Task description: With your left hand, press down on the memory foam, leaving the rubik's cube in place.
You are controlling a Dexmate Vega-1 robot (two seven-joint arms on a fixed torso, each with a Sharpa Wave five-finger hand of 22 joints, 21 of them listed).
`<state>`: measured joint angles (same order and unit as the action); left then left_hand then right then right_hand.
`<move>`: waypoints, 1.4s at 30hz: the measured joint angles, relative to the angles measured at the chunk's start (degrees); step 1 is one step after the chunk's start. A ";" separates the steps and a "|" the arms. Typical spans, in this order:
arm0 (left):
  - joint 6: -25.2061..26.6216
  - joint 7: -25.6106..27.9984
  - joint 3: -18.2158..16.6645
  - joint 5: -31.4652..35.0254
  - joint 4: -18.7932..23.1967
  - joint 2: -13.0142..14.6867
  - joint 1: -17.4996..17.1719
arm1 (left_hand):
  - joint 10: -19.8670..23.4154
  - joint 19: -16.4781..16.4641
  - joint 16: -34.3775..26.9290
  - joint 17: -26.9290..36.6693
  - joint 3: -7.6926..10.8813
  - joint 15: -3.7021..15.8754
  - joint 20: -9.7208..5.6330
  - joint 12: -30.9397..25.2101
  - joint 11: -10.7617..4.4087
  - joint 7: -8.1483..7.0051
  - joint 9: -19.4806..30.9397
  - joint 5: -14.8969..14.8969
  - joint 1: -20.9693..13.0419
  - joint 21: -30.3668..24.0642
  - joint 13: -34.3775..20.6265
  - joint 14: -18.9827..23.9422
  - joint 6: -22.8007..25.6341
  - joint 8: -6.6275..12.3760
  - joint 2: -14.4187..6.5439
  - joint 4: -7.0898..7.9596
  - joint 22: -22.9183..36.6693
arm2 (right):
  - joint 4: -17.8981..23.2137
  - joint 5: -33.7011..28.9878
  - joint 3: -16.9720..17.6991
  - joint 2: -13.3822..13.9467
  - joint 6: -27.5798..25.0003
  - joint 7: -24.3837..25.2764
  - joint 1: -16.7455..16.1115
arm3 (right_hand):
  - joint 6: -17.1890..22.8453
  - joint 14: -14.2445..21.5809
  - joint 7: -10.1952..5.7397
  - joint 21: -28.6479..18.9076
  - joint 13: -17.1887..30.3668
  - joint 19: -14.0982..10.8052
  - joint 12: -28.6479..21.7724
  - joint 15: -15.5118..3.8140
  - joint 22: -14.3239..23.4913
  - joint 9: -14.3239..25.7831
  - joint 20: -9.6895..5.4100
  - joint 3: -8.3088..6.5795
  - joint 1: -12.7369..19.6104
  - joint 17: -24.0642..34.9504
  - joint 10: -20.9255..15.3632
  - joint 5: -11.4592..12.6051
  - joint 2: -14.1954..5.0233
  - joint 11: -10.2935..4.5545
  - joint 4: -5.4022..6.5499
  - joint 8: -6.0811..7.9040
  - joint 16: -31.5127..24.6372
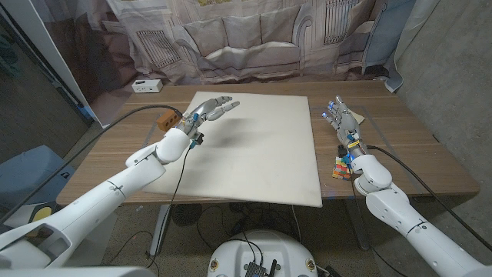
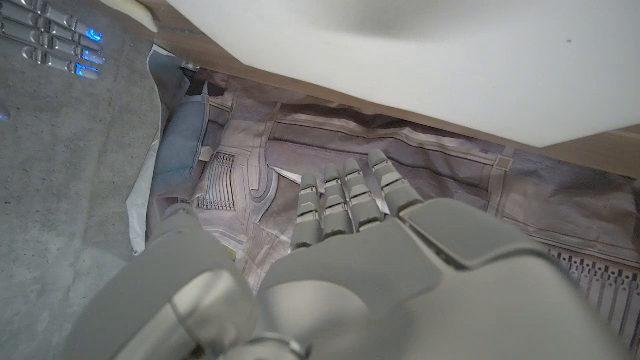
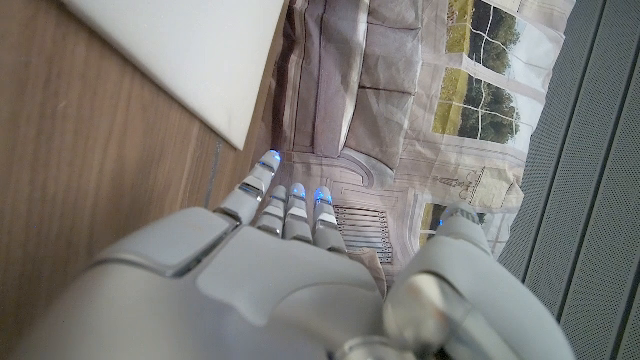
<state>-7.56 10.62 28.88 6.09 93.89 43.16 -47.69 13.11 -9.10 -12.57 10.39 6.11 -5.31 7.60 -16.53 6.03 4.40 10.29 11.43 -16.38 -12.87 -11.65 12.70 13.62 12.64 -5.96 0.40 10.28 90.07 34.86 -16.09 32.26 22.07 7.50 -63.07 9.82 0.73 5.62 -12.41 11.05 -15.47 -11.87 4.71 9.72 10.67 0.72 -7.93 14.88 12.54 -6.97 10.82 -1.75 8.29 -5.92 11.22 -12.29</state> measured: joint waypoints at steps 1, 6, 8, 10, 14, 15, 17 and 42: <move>-0.41 -0.09 -0.07 -0.41 -0.23 -0.07 0.00 | 0.00 0.00 0.00 0.00 0.00 0.00 0.00 0.00 0.00 0.00 0.00 0.00 0.00 0.00 0.00 0.00 0.00 0.00 0.00 0.00 0.00 | 0.01 0.00 0.01 0.01 0.00 0.00 0.00 | 0.00 0.00 0.00 0.00 0.00 0.00 0.00 0.00 0.00 0.00 0.00 0.00 0.00 0.00 0.00 0.00 0.00 0.00 0.00 0.00 0.00; -3.31 -1.34 -0.50 -3.81 -2.03 -0.71 0.05 | 0.31 0.00 0.00 0.00 0.00 0.00 0.00 0.23 0.31 0.00 0.00 0.00 0.00 0.00 0.00 0.00 0.00 0.00 0.00 0.00 0.00 | 0.04 -0.02 0.01 0.05 0.00 -0.02 0.06 | 0.00 0.00 0.00 0.00 0.00 0.00 0.00 0.00 0.00 0.00 0.00 0.00 0.00 0.00 0.00 0.00 0.00 0.00 0.00 0.00 0.00; -4.54 -2.07 -0.81 -5.52 -3.43 -1.26 0.22 | 0.54 0.00 0.24 0.00 0.00 -0.22 0.00 0.23 0.54 0.00 0.00 0.00 0.00 0.00 0.00 0.22 0.00 0.00 0.00 0.00 0.00 | 0.05 -0.08 0.02 0.05 -0.02 -0.05 0.15 | 0.00 0.10 0.00 0.00 0.00 0.00 0.00 -0.11 0.00 0.00 0.00 0.00 0.00 0.00 0.00 0.00 0.00 0.00 0.00 0.00 0.00; -5.53 -2.63 -0.94 -6.87 -4.07 -1.51 0.33 | 0.63 0.00 0.39 0.00 0.00 -0.24 0.00 0.23 0.64 0.00 0.00 0.00 0.00 0.00 0.00 0.24 0.00 0.00 0.00 0.00 0.00 | 0.04 -0.12 0.01 0.05 -0.03 -0.09 0.23 | 0.00 0.10 0.00 0.00 0.00 0.00 0.00 -0.11 0.00 0.00 0.00 0.00 0.00 0.00 0.01 0.00 0.00 0.00 0.00 0.00 0.00; -7.50 -3.64 -1.32 -9.26 -6.15 -2.42 0.60 | 0.72 0.00 0.39 0.00 0.00 -0.42 0.00 0.23 0.72 0.20 0.00 0.00 0.00 0.00 0.00 0.42 0.20 0.00 0.00 0.00 0.00 | -0.14 -0.29 -0.09 0.04 -0.03 -0.26 0.45 | 0.00 0.10 0.00 0.00 0.00 0.00 0.00 -0.11 0.00 0.00 0.00 0.00 -0.17 0.00 0.01 0.00 -0.17 0.00 0.00 0.00 0.00; -8.07 -3.92 -1.32 -9.97 -6.15 -2.42 0.60 | 0.72 0.00 0.39 0.00 0.00 -0.42 0.00 0.23 0.72 0.20 0.00 0.00 0.00 0.00 0.00 0.42 0.20 0.00 0.00 0.00 0.00 | -0.25 -0.33 -0.12 0.02 -0.01 -0.31 0.53 | 0.00 0.10 0.00 0.00 0.00 0.00 0.00 -0.11 0.00 0.00 0.00 0.00 -0.16 0.00 -0.02 0.00 -0.16 0.02 0.00 0.00 0.00; -8.85 -4.35 -1.58 -11.12 -7.31 -3.03 0.65 | 0.72 0.00 0.39 0.00 0.00 -0.42 0.00 0.23 0.72 0.20 0.00 0.00 0.00 0.00 0.00 0.42 0.20 0.00 0.00 0.00 0.00 | -0.40 -0.37 -0.16 -0.01 0.02 -0.35 0.66 | 0.00 0.10 0.00 0.00 0.00 0.00 0.00 -0.11 0.00 0.00 0.00 0.00 -0.16 0.00 -0.52 0.00 -0.16 0.11 0.00 0.00 0.00; -13.89 -13.58 -2.50 -28.91 -10.38 -4.74 0.69 | -0.42 0.53 1.16 0.00 0.00 -1.34 0.11 1.33 1.47 1.14 0.00 -0.21 0.00 0.81 0.00 -0.52 -0.80 -1.22 0.00 0.00 -0.01 | -1.58 -0.61 -0.62 0.42 0.47 -0.92 2.35 | 0.34 0.61 -0.34 0.44 0.00 -0.62 0.00 -0.22 0.00 0.00 0.00 0.20 -0.16 0.00 -0.72 0.00 -0.16 -0.10 -0.20 0.00 0.00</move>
<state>-21.45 -2.96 26.39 -22.81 83.50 38.41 -47.00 12.70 -8.57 -11.41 10.39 6.10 -6.65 7.71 -15.20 7.50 5.55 10.29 11.22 -16.38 -12.06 -11.65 12.18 12.83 11.42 -5.96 0.41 10.27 88.49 34.25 -16.70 32.67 22.54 6.58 -60.72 10.15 1.33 5.28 -11.97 11.04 -16.09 -11.88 4.50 9.72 10.67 0.72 -7.72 14.72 12.54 -7.69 10.82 -1.91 8.19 -6.12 11.22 -12.29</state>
